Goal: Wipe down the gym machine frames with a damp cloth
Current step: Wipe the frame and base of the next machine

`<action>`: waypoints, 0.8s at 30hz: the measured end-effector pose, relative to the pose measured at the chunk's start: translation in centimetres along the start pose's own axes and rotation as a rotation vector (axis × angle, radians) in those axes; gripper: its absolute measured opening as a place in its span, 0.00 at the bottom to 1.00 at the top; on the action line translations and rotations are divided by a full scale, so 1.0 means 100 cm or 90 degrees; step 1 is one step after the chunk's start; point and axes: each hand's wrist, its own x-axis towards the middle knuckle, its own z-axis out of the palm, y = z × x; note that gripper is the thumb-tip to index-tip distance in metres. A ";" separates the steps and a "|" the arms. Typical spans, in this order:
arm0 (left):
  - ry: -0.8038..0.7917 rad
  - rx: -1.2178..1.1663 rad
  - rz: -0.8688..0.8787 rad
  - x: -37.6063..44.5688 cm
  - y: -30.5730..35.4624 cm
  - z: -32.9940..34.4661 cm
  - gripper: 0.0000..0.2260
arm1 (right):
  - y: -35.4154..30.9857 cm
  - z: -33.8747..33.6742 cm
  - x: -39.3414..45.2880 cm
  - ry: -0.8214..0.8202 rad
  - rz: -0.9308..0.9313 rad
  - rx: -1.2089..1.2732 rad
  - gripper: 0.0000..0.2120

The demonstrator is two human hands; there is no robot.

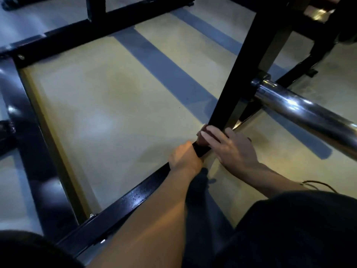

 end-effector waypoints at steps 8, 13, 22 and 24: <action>0.006 -0.008 -0.020 0.005 -0.001 0.003 0.12 | 0.012 0.002 0.009 0.021 0.057 0.032 0.28; 0.002 -0.028 -0.016 0.005 -0.005 0.004 0.12 | 0.008 0.002 0.002 -0.005 0.015 0.064 0.31; -0.009 -0.041 -0.037 0.009 -0.002 0.006 0.10 | 0.000 0.002 0.004 -0.058 -0.004 -0.005 0.35; -0.027 -0.062 -0.049 0.011 -0.003 0.007 0.10 | 0.004 -0.008 0.007 -0.097 -0.026 -0.012 0.38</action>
